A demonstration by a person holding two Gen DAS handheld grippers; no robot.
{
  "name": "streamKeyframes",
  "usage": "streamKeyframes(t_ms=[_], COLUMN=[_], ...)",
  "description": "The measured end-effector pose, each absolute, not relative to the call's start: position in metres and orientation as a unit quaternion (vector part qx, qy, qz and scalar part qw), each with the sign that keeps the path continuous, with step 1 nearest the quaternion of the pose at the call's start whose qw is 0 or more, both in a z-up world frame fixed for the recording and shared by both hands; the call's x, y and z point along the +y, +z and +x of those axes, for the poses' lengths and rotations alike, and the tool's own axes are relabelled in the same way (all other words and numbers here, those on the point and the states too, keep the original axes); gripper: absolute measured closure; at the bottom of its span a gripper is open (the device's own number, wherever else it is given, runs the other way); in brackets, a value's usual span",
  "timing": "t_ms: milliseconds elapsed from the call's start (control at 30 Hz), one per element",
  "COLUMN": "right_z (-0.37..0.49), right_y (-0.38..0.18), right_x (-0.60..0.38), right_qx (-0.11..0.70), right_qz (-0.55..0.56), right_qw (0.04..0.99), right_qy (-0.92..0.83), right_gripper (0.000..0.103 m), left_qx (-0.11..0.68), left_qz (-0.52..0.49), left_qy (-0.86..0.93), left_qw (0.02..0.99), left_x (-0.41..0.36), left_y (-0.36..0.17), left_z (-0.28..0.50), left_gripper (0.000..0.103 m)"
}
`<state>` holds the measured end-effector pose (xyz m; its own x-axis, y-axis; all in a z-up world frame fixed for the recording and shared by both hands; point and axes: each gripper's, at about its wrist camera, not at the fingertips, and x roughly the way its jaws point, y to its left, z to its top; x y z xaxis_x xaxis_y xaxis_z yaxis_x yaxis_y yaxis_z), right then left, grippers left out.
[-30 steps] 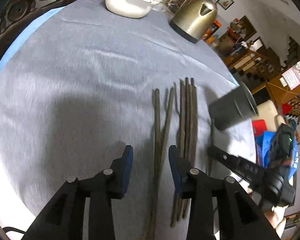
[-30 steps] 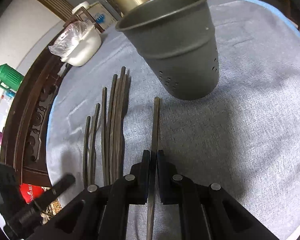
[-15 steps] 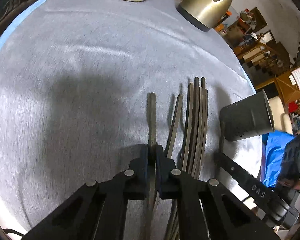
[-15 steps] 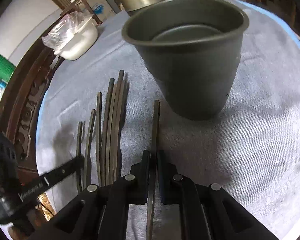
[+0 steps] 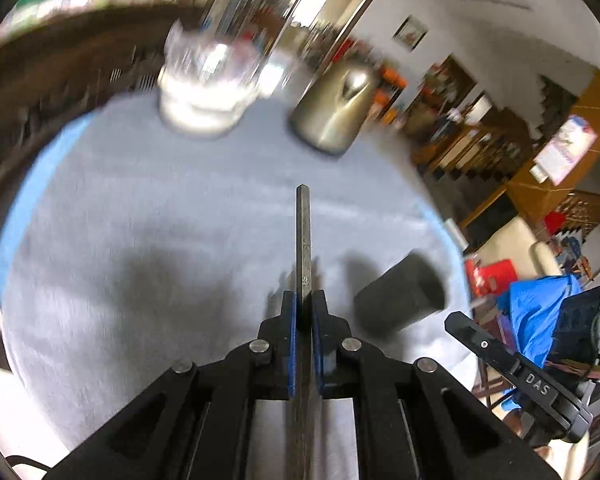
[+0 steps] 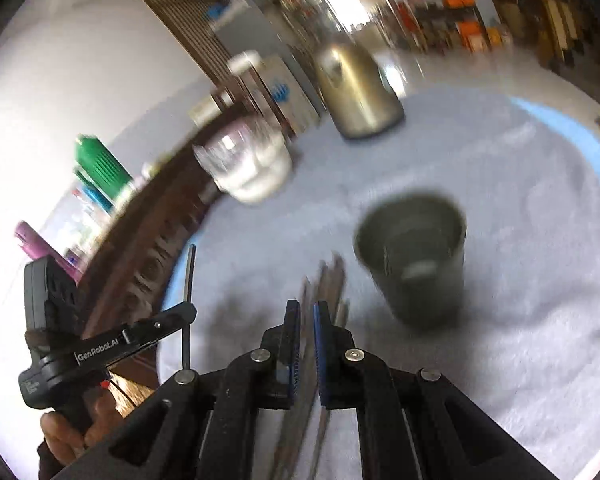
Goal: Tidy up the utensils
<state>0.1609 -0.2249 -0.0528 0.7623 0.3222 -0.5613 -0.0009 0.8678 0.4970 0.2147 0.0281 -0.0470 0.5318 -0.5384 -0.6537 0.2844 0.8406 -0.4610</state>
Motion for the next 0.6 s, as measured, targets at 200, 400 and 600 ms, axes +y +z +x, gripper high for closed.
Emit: streamKeyframes(t_ms=[200,400,600], right_z=[0.166,0.186,0.202], right_y=[-0.057,-0.129,-0.160], right_x=[-0.222,-0.201,-0.182], right_qx=[0.383,0.485,0.512], right_qz=[0.232,0.234,0.223], right_qw=[0.889,0.839,0.827], right_qy=[0.096,0.081,0.061], right_gripper=[0.094,0.081,0.079], left_qx=[0.361,0.342,0.321], left_qz=[-0.153,-0.153,-0.169], left_qy=[-0.240,-0.213,-0.193], left_qw=[0.888,0.902,0.911], left_x=[0.034,0.047,0.066], left_y=[-0.010,-0.017,-0.027], left_z=[0.197,0.177,0.165], left_gripper=[0.096,0.096,0.096])
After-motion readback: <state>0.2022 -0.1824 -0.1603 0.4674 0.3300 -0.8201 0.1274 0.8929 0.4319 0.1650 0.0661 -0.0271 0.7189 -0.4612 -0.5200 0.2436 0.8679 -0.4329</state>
